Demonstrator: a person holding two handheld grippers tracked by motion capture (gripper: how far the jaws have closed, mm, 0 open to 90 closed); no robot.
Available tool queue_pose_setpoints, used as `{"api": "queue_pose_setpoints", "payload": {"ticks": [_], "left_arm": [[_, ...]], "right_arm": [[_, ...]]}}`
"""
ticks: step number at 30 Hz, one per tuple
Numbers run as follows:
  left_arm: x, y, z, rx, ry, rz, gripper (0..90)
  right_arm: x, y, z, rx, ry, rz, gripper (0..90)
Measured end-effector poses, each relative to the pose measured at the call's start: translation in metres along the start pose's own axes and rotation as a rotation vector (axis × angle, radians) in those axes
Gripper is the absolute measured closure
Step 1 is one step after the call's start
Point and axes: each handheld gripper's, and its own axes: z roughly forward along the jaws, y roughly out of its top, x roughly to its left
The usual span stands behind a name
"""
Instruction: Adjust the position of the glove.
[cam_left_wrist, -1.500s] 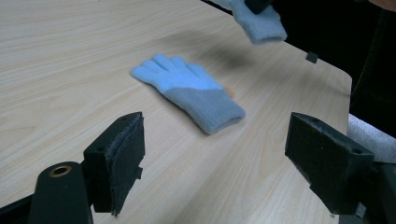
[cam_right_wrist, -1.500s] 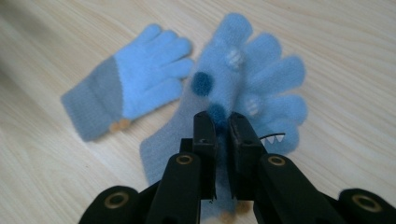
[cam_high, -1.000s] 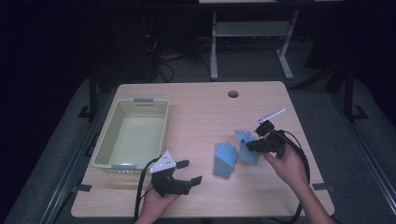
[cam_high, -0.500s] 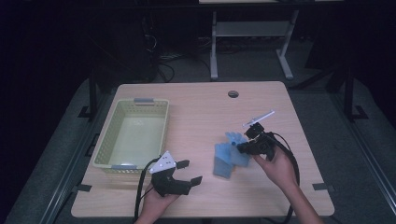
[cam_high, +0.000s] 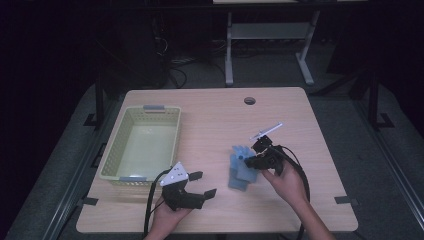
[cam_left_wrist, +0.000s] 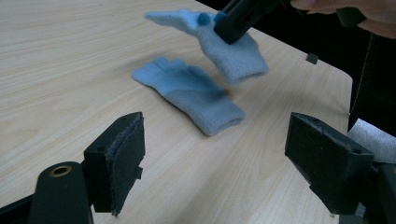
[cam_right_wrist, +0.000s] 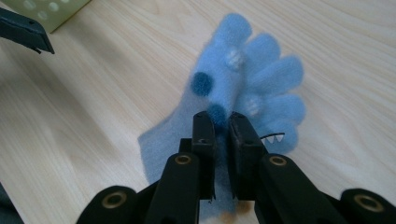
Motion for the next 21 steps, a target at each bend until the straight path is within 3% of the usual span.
{"api": "queue_pose_setpoints", "payload": {"ticks": [21], "left_arm": [[0.0,0.0,-0.001,-0.003,0.002,-0.005,19.7]], "right_arm": [[0.007,-0.002,0.027,0.022,0.036,0.047,81.6]]}}
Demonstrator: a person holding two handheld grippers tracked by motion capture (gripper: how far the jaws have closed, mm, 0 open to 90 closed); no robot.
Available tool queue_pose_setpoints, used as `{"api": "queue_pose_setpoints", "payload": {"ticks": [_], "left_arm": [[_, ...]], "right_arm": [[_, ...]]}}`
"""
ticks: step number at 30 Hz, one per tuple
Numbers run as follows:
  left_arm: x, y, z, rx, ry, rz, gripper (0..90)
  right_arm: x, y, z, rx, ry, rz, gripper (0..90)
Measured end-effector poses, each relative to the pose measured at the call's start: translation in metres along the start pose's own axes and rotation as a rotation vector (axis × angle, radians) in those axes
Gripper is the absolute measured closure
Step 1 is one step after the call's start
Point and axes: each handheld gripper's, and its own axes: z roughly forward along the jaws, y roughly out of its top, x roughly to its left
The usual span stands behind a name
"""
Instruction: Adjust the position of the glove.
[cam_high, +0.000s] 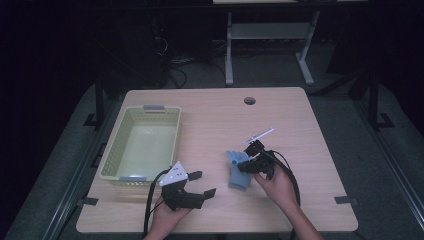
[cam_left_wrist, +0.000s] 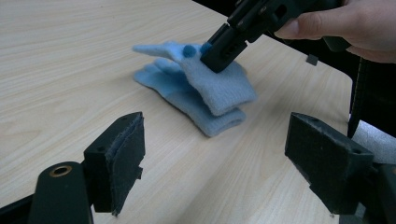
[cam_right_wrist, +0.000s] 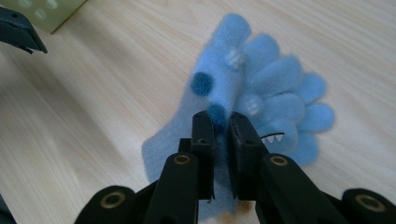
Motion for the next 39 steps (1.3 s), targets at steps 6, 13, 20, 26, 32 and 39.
{"api": "queue_pose_setpoints", "payload": {"ticks": [6,13,20,26,32,39], "left_arm": [[0.0,0.0,0.0,0.003,0.0,0.001,19.8],[0.0,0.0,0.001,0.002,-0.001,0.003,19.9],[-0.001,0.0,0.001,0.001,-0.002,0.005,20.0],[-0.001,0.0,0.001,0.001,-0.003,0.003,20.0],[-0.001,0.0,0.001,0.004,-0.001,0.005,20.0],[-0.001,0.0,0.001,0.0,0.004,0.002,20.0]], "right_arm": [[0.001,0.0,0.001,0.007,0.005,0.012,81.0],[0.001,0.0,0.008,0.028,-0.019,0.007,80.4],[0.001,-0.004,0.016,0.04,-0.038,0.003,78.9],[0.001,-0.006,0.018,0.038,-0.05,0.01,76.4],[0.001,-0.005,0.02,0.044,-0.064,0.025,61.3],[0.003,0.0,0.018,-0.012,-0.068,0.016,70.5]]}}
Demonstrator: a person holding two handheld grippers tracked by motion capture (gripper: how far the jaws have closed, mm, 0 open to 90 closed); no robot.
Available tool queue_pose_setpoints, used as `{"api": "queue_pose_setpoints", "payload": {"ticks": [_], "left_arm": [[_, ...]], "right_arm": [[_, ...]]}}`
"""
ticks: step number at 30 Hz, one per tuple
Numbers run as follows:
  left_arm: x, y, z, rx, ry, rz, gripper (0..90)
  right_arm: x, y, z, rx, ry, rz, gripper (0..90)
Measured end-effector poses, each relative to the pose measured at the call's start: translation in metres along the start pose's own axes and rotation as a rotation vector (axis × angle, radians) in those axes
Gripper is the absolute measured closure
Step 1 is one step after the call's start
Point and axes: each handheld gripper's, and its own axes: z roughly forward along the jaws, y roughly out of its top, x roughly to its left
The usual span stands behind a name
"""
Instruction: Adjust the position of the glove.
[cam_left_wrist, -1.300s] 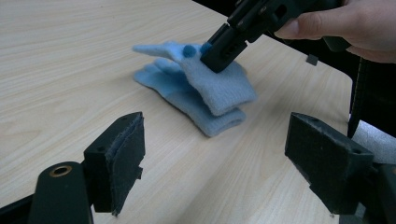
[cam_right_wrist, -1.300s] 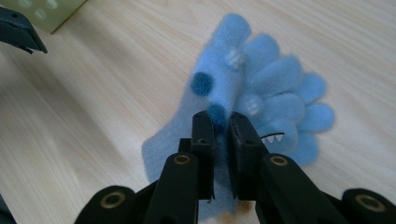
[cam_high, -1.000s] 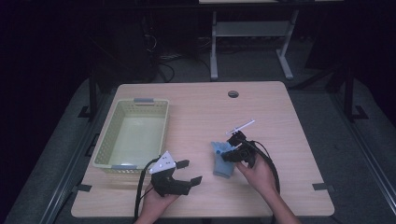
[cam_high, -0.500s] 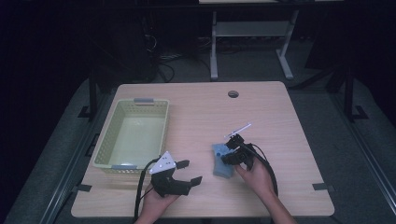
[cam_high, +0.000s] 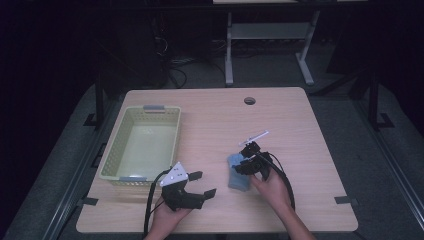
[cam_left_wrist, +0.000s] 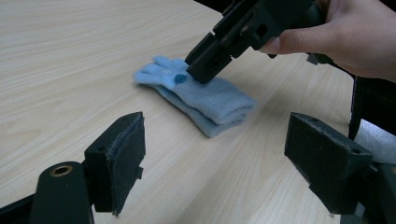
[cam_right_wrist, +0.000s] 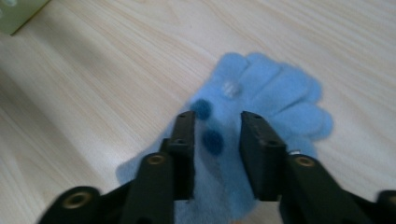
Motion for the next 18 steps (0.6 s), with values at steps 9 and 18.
{"api": "queue_pose_setpoints", "payload": {"ticks": [9,18], "left_arm": [[0.0,-0.001,0.0,-0.003,0.005,-0.005,19.9],[0.001,-0.001,0.002,0.006,-0.002,-0.017,19.9]], "right_arm": [[-0.002,0.003,0.013,0.033,0.006,-0.017,82.0],[-0.006,0.001,0.007,0.001,0.031,0.01,72.6]]}}
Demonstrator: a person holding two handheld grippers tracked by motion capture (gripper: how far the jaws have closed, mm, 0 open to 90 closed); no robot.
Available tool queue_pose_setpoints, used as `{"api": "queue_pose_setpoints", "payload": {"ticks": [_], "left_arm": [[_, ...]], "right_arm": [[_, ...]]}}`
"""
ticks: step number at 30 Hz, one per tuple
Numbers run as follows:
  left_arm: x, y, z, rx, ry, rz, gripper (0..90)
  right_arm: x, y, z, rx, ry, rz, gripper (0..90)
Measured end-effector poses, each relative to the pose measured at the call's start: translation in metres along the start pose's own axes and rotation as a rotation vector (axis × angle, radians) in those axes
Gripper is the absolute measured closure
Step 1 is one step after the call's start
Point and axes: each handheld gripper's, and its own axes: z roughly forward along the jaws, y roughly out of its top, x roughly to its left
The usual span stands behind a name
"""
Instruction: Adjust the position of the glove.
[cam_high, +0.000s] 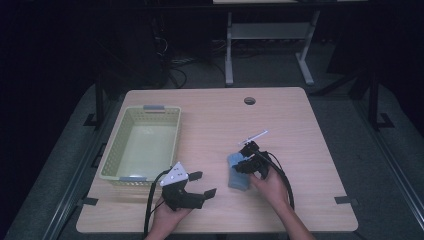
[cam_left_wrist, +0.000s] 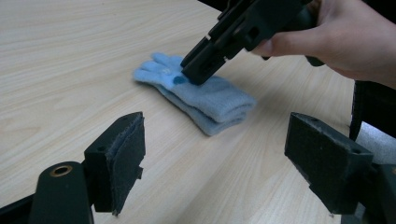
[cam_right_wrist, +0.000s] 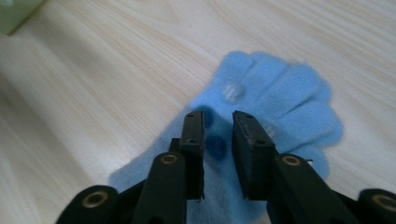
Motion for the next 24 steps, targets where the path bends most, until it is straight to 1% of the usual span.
{"api": "queue_pose_setpoints", "payload": {"ticks": [1,5,6,8,9,10,11,12,15,16,20,21,22,24], "left_arm": [[0.0,0.0,0.001,0.003,0.001,-0.006,20.0],[0.0,0.001,0.004,0.009,-0.007,-0.013,20.3],[0.001,0.001,0.004,0.009,-0.01,-0.016,20.3],[0.0,0.002,0.006,0.01,-0.009,-0.026,20.5],[0.0,0.003,0.007,0.007,-0.009,-0.028,20.5],[-0.001,0.004,0.008,0.01,-0.011,-0.033,20.5],[-0.001,0.005,0.009,0.016,-0.01,-0.038,20.5],[-0.001,0.007,0.009,0.017,-0.011,-0.042,20.5],[-0.001,0.012,0.011,0.012,-0.019,-0.071,20.5],[-0.001,0.012,0.013,0.008,-0.019,-0.085,20.4],[-0.002,0.015,0.023,0.036,-0.019,-0.087,20.6],[-0.001,0.015,0.027,0.044,-0.022,-0.093,20.6],[-0.001,0.015,0.031,0.054,-0.025,-0.096,21.0],[0.001,0.015,0.037,0.074,-0.027,-0.107,21.7]], "right_arm": [[-0.002,-0.001,-0.005,-0.014,0.02,0.018,71.1],[-0.004,-0.003,-0.009,-0.029,0.032,0.029,68.5],[-0.006,-0.006,-0.015,-0.049,0.037,0.043,65.5],[-0.009,-0.009,-0.02,-0.061,0.045,0.06,60.5],[-0.012,-0.011,-0.023,-0.071,0.059,0.074,56.8],[-0.014,-0.013,-0.026,-0.082,0.074,0.099,55.0],[-0.016,-0.016,-0.028,-0.091,0.083,0.112,54.0],[-0.018,-0.018,-0.03,-0.104,0.083,0.119,52.2],[-0.022,-0.026,-0.035,-0.114,0.093,0.158,48.0],[-0.024,-0.028,-0.035,-0.115,0.094,0.16,46.9],[-0.03,-0.037,-0.038,-0.13,0.114,0.188,45.0],[-0.03,-0.039,-0.038,-0.14,0.119,0.206,45.0],[-0.032,-0.042,-0.038,-0.143,0.13,0.21,45.0],[-0.034,-0.047,-0.037,-0.152,0.154,0.239,44.8]]}}
